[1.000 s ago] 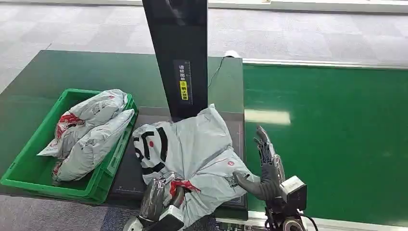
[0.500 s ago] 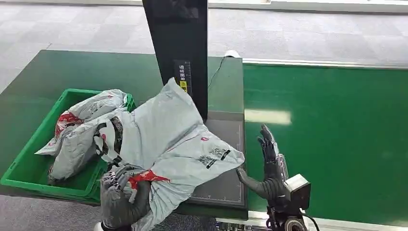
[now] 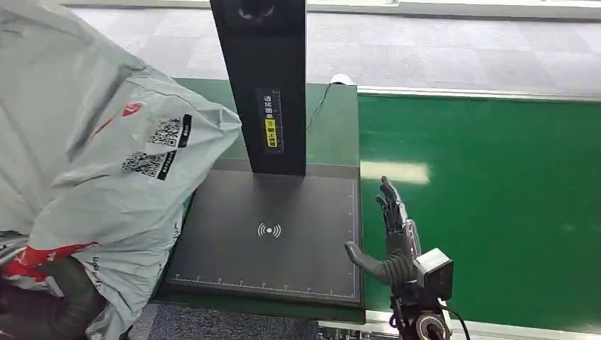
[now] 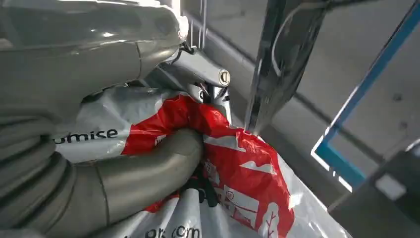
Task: Moved the parcel from conveyor to table for the left to box.
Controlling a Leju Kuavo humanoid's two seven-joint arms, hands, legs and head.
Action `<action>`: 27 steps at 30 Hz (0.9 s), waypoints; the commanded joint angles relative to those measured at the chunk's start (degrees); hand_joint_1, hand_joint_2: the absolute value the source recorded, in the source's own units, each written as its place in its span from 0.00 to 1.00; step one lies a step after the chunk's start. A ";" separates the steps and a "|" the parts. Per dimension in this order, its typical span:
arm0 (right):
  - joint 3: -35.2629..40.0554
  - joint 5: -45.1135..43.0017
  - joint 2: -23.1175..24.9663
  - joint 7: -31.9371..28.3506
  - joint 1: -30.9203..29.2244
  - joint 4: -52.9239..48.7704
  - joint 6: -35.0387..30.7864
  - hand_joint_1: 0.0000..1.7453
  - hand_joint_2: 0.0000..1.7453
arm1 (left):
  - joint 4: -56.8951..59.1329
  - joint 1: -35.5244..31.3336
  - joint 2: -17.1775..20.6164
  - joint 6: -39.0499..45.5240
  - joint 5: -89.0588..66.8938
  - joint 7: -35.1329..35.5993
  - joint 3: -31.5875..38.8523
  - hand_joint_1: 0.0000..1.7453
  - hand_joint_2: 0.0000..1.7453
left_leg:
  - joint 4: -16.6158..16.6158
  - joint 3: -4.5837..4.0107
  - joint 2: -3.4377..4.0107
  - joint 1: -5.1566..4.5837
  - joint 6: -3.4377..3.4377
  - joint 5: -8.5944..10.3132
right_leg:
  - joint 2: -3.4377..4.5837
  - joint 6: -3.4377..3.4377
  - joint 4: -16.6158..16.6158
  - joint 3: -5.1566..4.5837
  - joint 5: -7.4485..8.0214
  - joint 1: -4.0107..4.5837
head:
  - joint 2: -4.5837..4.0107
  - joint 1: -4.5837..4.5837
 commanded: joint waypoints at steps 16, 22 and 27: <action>-1.16 2.73 0.17 1.25 0.98 0.61 -0.53 0.00 1.00 | 51.08 -18.63 9.37 -8.53 -7.74 35.64 21.21 0.91 1.00 | -0.12 0.19 -0.27 -0.01 0.01 0.17 | -0.04 -0.05 -0.08 0.15 0.03 -0.01 | 0.00 0.02; -1.47 3.57 0.79 1.71 2.24 -0.39 0.14 0.00 1.00 | 56.46 -21.69 11.19 -11.35 -6.63 38.86 24.95 0.50 1.00 | -0.14 0.21 -0.27 0.03 -0.01 0.19 | 0.13 -0.07 -0.11 0.20 0.08 0.02 | 0.00 0.00; -1.50 3.83 1.04 1.75 2.54 -0.47 0.34 0.00 1.00 | 55.25 -20.73 11.00 -8.37 -5.79 37.13 26.90 0.02 1.00 | -0.08 0.24 -0.16 0.01 -0.02 0.14 | 0.11 -0.06 -0.04 0.22 0.04 -0.01 | 0.00 0.02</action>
